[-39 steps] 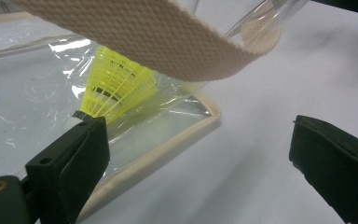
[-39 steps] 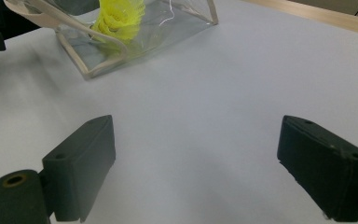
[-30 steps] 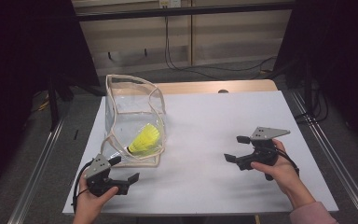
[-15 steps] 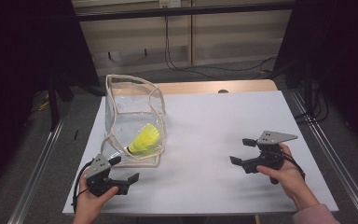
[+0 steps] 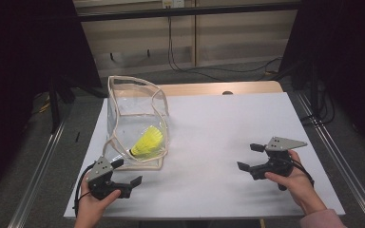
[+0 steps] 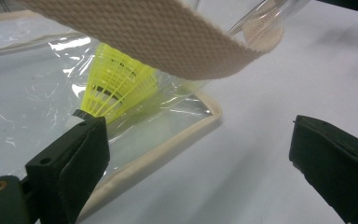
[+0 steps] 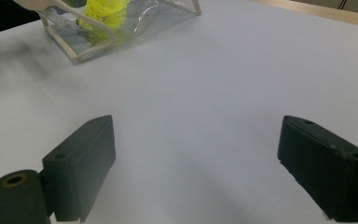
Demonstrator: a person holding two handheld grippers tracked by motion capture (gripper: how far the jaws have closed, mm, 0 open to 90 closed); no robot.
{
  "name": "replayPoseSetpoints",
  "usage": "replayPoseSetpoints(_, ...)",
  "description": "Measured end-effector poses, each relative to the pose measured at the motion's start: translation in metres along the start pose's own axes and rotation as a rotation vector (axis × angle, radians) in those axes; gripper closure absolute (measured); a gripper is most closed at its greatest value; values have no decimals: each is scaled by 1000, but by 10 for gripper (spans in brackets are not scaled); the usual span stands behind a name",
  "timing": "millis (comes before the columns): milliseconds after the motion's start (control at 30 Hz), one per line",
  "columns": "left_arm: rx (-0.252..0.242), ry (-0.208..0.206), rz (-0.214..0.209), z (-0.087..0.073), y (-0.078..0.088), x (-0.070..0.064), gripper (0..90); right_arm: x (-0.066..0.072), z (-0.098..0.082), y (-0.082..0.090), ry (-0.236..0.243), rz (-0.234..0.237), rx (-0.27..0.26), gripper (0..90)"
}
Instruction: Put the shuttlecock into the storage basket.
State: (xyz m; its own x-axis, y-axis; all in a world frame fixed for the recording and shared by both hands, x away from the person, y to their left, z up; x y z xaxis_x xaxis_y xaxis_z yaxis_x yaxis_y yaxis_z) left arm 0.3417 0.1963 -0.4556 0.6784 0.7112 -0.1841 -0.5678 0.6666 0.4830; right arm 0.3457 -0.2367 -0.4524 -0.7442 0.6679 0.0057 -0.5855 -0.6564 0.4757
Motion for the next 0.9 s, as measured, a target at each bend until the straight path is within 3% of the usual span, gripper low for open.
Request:
replayPoseSetpoints(633, 10, -5, 5, 0, 0, 1, 50, -10, -12, 13, -27, -40, -19, 103)
replayPoseSetpoints(900, 7, 1, -4, -1, -2, -1, 50, -8, -14, 11, -31, -30, -17, 100)
Point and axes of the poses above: each handheld gripper's, and its own axes: y roughly backward along the jaws, z roughly out of its top, x roughly to its left, the point moved 6 cm from there along -y, roughly forward along the jaws, and after that the axes turned 8 degrees about y, right-handed, at the moved point
